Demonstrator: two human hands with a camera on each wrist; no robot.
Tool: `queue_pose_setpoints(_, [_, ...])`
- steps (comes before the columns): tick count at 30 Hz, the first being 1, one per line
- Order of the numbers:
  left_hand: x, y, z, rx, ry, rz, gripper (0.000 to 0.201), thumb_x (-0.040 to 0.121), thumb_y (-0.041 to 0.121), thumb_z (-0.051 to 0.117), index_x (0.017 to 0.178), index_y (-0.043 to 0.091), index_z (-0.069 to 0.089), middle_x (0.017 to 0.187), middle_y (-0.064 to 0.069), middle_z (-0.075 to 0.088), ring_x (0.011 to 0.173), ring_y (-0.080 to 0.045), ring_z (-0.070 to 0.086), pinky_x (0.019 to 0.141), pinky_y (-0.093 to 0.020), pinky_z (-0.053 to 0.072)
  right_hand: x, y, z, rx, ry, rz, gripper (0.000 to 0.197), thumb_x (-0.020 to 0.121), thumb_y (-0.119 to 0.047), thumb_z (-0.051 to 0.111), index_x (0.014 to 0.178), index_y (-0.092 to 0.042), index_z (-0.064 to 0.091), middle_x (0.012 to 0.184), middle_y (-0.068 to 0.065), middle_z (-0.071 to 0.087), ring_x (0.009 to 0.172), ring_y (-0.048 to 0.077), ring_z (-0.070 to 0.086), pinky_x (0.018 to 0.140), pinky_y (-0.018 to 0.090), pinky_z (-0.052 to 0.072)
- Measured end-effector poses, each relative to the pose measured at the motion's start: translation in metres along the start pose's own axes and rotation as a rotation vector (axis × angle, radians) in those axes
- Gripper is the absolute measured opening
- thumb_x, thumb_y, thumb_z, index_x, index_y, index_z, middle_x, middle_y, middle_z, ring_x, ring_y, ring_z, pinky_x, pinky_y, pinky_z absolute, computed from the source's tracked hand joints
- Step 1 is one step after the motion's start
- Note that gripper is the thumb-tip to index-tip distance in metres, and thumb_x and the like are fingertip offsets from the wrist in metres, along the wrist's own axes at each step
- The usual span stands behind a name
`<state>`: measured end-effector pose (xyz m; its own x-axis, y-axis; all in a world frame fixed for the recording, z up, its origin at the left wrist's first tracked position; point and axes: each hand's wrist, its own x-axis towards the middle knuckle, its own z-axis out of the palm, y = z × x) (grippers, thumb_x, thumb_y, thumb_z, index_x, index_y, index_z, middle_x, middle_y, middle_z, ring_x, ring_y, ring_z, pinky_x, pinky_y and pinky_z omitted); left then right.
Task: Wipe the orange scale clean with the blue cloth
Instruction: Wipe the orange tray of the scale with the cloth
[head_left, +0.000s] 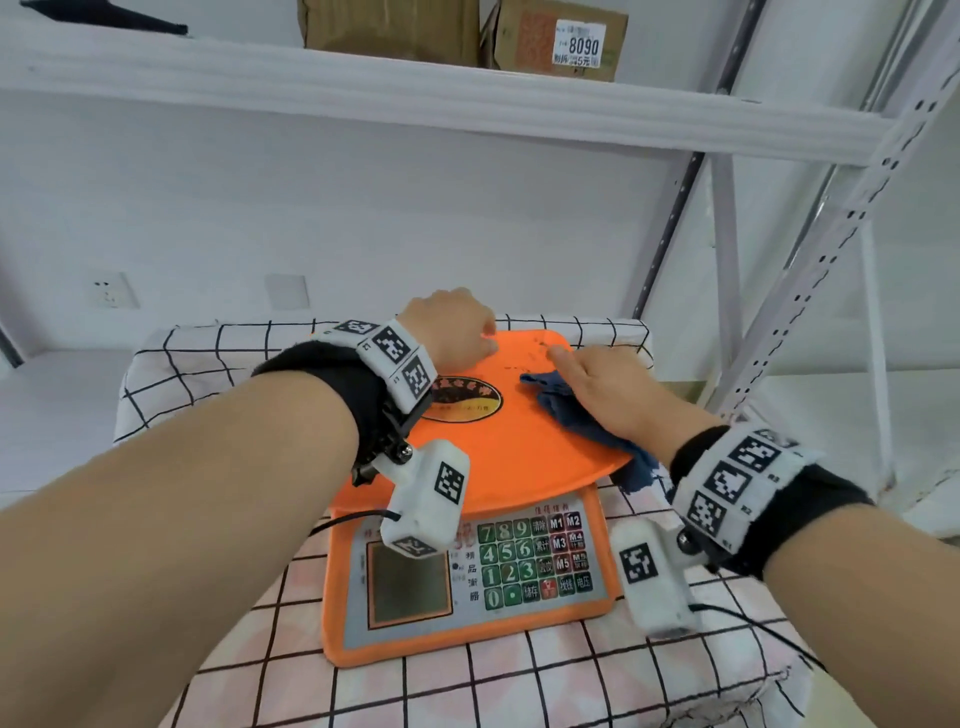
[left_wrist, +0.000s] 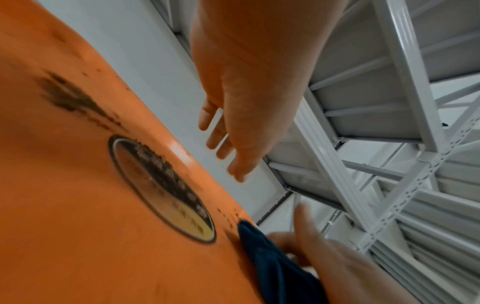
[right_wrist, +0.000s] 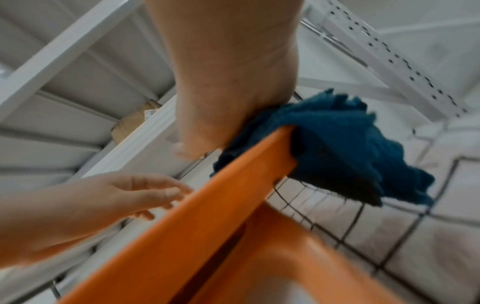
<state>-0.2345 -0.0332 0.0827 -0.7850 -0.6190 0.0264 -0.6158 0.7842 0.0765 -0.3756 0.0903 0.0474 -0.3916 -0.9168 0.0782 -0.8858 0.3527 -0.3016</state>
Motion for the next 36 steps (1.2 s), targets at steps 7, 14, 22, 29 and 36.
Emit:
queue_pose_setpoints(7, [0.035,-0.011,0.008,0.046,-0.267,-0.070,0.039,0.102,0.023,0.032,0.126,0.000,0.051,0.130,-0.014,0.054,0.118,-0.027,0.052,0.098,-0.034,0.040,0.018,0.013,0.003,0.236,-0.085,0.385,0.017,0.088,-0.012,0.049,0.073,-0.009,0.043,0.067,0.005,0.048,0.057,0.016,0.044,0.048,0.025,0.033])
queue_pose_setpoints(14, [0.043,-0.011,0.009,0.132,-0.288,-0.068,0.044,0.101,0.029,0.034,0.139,0.007,0.042,0.141,-0.010,0.046,0.127,-0.025,0.046,0.104,-0.036,0.038,0.048,-0.001,-0.006,0.125,-0.160,0.438,0.033,0.095,-0.029,0.046,0.072,-0.007,0.048,0.067,0.004,0.049,0.061,0.017,0.047,0.049,0.025,0.033])
queue_pose_setpoints(22, [0.040,-0.008,0.014,0.107,-0.270,-0.089,0.051,0.102,0.035,0.029,0.145,0.009,0.034,0.149,-0.011,0.035,0.134,-0.027,0.038,0.109,-0.038,0.034,0.049,-0.007,-0.005,0.193,-0.216,0.484,0.030,0.098,-0.029,0.040,0.101,-0.005,0.058,0.096,0.009,0.056,0.090,0.024,0.051,0.079,0.030,0.040])
queue_pose_setpoints(29, [0.037,-0.006,0.013,0.104,-0.291,-0.076,0.050,0.103,0.036,0.027,0.145,0.010,0.033,0.149,-0.012,0.034,0.134,-0.027,0.038,0.108,-0.039,0.033,0.034,-0.001,-0.006,0.334,-0.175,0.484,0.026,0.091,-0.016,0.047,0.066,-0.013,0.044,0.065,0.002,0.046,0.057,0.014,0.041,0.052,0.023,0.033])
queue_pose_setpoints(36, [0.026,0.007,0.001,0.049,-0.272,0.105,0.052,0.100,0.040,0.033,0.147,0.017,0.030,0.154,-0.010,0.020,0.139,-0.028,0.027,0.113,-0.036,0.023,-0.018,0.014,-0.004,-0.085,-0.041,0.100,0.044,0.088,-0.046,0.053,0.123,-0.022,0.042,0.110,0.003,0.051,0.093,0.023,0.056,0.074,0.031,0.044])
